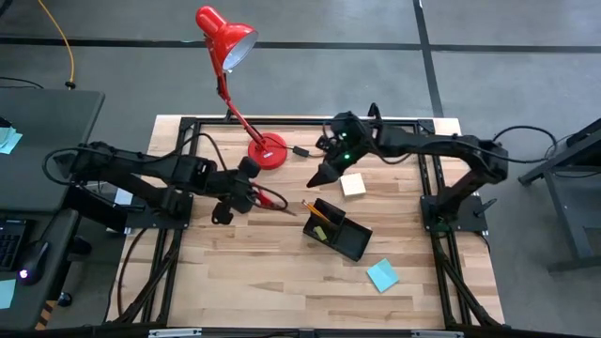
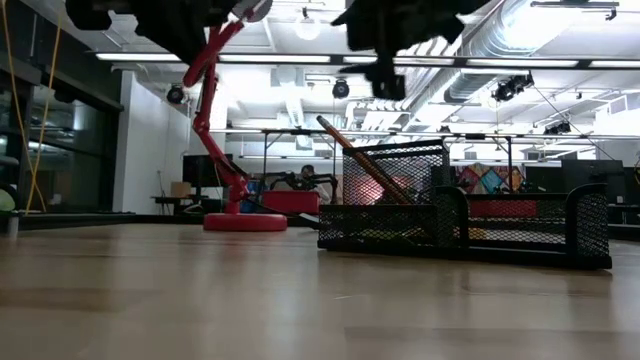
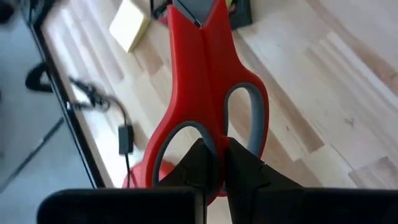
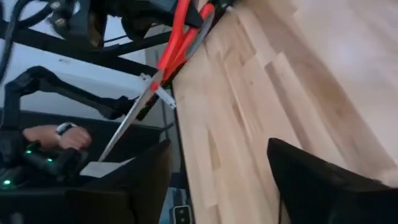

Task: Pick and place office supplies into organizer
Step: Put the red scissors into the black desk organizer

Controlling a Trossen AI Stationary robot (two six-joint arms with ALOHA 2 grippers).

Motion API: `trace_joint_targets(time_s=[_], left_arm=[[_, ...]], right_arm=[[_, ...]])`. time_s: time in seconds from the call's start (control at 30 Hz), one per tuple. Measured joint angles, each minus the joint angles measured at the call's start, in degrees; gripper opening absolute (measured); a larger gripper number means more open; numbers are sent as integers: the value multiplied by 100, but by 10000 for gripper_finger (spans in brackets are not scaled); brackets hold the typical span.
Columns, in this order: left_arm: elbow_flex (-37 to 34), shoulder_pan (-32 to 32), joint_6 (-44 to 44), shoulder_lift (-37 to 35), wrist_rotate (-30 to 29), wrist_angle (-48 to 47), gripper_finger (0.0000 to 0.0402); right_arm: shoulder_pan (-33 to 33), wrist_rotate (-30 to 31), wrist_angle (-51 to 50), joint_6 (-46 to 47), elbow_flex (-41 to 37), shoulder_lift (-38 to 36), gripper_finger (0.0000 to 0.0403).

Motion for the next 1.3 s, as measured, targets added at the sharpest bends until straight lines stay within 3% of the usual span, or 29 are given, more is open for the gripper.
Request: trace_joint_targets(time_s=[0.33, 0.57, 0.8, 1.3], left_arm=[[1, -4, 204, 418, 471, 444, 15], [271, 170, 520, 586, 853, 762, 15], [504, 745, 803, 911, 1268, 719, 15], [587, 750, 988, 1257, 1637, 1156, 15]], right_arm=[[33, -450, 1674, 726, -2, 631, 247], [160, -573, 1693, 881, -1, 799, 239], [438, -476, 1835, 983, 0, 861, 240], [607, -352, 1800, 1024, 0, 894, 238]])
